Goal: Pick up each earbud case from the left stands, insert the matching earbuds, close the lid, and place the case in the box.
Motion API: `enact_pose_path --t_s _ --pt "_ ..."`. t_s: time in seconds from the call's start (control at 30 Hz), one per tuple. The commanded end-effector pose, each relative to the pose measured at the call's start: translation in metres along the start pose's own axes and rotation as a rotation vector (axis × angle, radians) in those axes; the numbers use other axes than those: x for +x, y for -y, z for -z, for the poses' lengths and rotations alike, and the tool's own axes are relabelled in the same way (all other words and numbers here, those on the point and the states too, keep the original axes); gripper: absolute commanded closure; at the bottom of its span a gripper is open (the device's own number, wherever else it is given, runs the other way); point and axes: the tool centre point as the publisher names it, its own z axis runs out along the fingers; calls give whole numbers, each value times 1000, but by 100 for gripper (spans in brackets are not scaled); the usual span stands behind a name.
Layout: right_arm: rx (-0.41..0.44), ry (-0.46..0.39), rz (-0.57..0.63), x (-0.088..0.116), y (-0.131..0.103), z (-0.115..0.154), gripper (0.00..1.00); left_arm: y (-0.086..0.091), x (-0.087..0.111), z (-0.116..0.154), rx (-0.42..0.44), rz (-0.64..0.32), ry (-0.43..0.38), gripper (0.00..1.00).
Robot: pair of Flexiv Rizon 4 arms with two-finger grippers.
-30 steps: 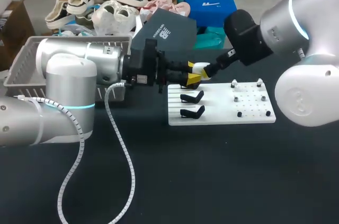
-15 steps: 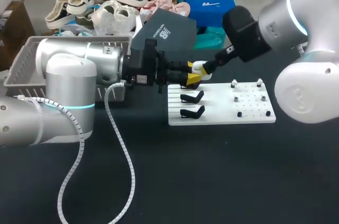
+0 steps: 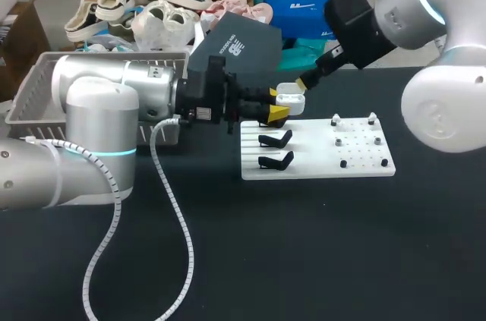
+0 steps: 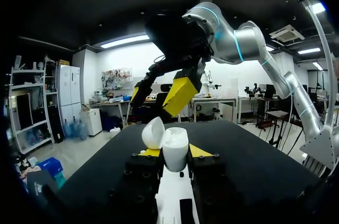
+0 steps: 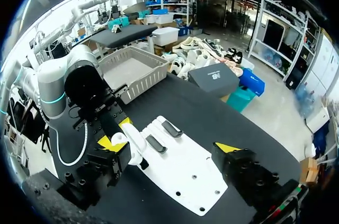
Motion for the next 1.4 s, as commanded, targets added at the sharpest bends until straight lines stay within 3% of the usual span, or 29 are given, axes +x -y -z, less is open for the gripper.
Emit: enact_pose_path --t_s 0.03,0.27,0.53,0.77,1.17,1.27,1.4 --pt "138 -57 -30 15 7 23 0 1 0 0 -4 -1 1 100" --pt "190 -177 -99 45 30 22 0 1 0 0 -4 -1 1 100" --pt "164 -298 -156 68 53 1 0 1 0 0 -4 -1 1 100" --pt "154 -409 -202 85 78 -17 7 1 0 0 -4 -1 1 100" --pt "144 -488 -271 108 106 -44 16 1 0 0 -4 -1 1 100" --pt "165 -513 -263 113 110 -52 26 1 0 0 -4 -1 1 100" --pt "173 -517 -263 117 112 -61 28 1 0 0 -4 -1 1 100"
